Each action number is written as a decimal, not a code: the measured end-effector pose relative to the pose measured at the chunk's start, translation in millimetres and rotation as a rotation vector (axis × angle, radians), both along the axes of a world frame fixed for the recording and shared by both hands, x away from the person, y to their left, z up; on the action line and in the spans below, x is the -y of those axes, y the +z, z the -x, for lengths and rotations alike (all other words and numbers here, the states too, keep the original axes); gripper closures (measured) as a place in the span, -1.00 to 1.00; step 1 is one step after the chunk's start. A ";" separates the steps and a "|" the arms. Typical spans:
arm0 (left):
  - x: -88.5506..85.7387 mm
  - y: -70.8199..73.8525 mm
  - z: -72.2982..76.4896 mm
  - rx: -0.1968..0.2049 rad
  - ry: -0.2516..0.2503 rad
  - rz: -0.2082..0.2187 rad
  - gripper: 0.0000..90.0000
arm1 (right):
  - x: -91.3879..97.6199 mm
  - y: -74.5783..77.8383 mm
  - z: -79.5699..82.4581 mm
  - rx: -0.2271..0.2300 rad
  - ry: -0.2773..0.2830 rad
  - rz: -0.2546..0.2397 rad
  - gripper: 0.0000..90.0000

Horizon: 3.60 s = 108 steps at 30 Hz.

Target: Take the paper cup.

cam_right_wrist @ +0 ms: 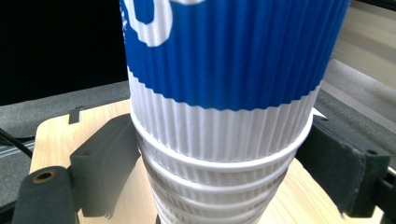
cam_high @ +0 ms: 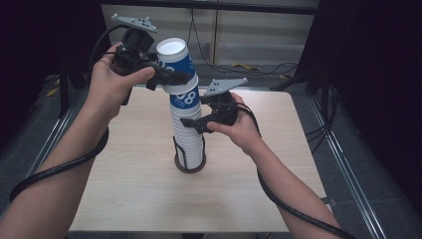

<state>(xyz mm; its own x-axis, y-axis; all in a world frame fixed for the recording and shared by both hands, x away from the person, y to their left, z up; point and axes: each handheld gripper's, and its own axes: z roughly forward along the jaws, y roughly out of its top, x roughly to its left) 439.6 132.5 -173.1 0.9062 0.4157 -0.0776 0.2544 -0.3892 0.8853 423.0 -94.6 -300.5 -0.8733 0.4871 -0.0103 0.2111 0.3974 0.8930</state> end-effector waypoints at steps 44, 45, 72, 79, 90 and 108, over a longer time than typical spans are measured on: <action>-71.1 -1.3 23.3 -0.018 0.037 0.017 -0.48 | 1.0 -0.5 -0.8 -0.013 0.002 0.001 -0.70; -73.7 -2.6 23.8 -0.017 0.042 0.016 -0.49 | 1.2 -0.7 -0.8 -0.011 0.003 -0.001 -0.70; -92.8 -82.7 30.1 -0.083 0.061 -0.052 -0.49 | 4.4 4.9 0.5 -0.010 0.002 -0.021 -0.71; -87.3 -96.5 34.4 -0.093 0.043 -0.063 -0.49 | 8.0 3.7 3.2 -0.015 0.006 -0.019 -0.72; -80.4 -119.2 39.1 -0.112 0.023 -0.079 -0.49 | 20.9 0.2 6.6 -0.024 -0.005 -0.016 -0.72; -78.3 -146.7 51.6 -0.136 0.002 -0.103 -0.49 | 45.1 -20.1 19.5 -0.043 -0.010 -0.010 -0.72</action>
